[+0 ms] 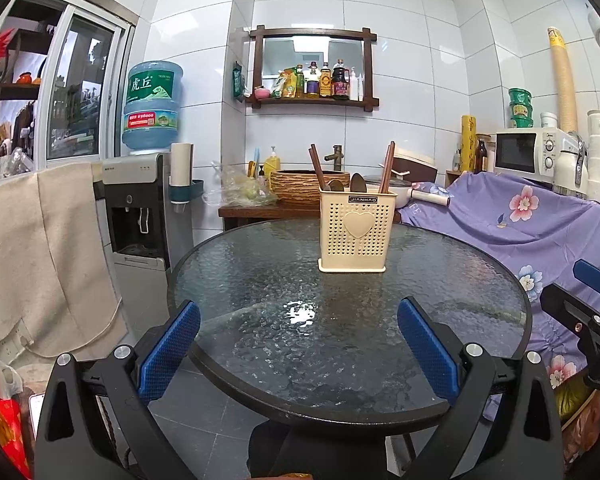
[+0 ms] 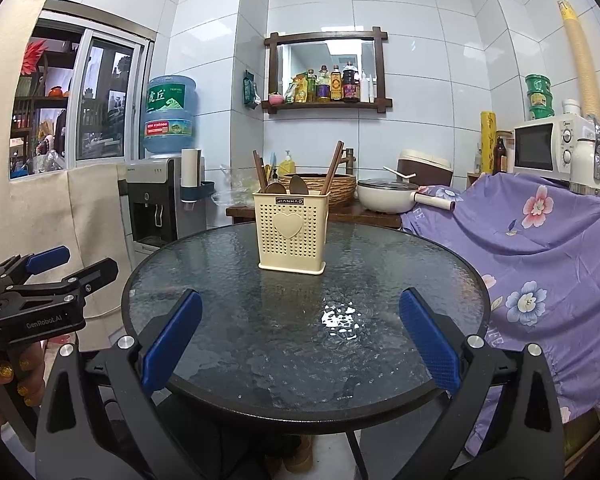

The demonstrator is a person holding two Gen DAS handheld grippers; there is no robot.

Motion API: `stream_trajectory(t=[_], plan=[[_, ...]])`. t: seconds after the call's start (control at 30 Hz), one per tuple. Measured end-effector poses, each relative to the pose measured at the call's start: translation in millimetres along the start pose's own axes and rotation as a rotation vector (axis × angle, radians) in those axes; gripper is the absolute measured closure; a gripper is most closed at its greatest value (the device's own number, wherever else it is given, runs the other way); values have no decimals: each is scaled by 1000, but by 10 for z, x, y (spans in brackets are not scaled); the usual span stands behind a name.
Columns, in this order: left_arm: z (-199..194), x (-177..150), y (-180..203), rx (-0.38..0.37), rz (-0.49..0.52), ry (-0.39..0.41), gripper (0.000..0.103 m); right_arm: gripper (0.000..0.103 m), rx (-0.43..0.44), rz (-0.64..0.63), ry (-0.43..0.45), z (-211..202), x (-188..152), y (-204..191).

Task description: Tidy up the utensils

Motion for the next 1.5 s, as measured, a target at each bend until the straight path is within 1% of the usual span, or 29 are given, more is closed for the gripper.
stream_trajectory(t=[0.67, 0.8, 1.0, 1.5], plan=[[31, -11, 1, -7, 1, -16, 6, 6, 3, -3, 2, 14, -12, 0], [34, -15, -11, 4, 0, -17, 6, 6, 5, 0, -4, 24, -28, -4], [50, -20, -14, -1, 3, -32, 6, 6, 4, 0, -4, 33, -19, -2], [53, -21, -20, -1, 5, -30, 6, 6, 8, -5, -4, 40, -16, -20]])
Point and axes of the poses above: each gripper's, at about its wrist camera, not at the fingertips, and z roughly the way its jaws point, y to its right, x to its top, the point moved 4 cm from there along z, roughly the way its jaws point, and after that the axes turned 5 degrees about -z, right-handed, at the moved point
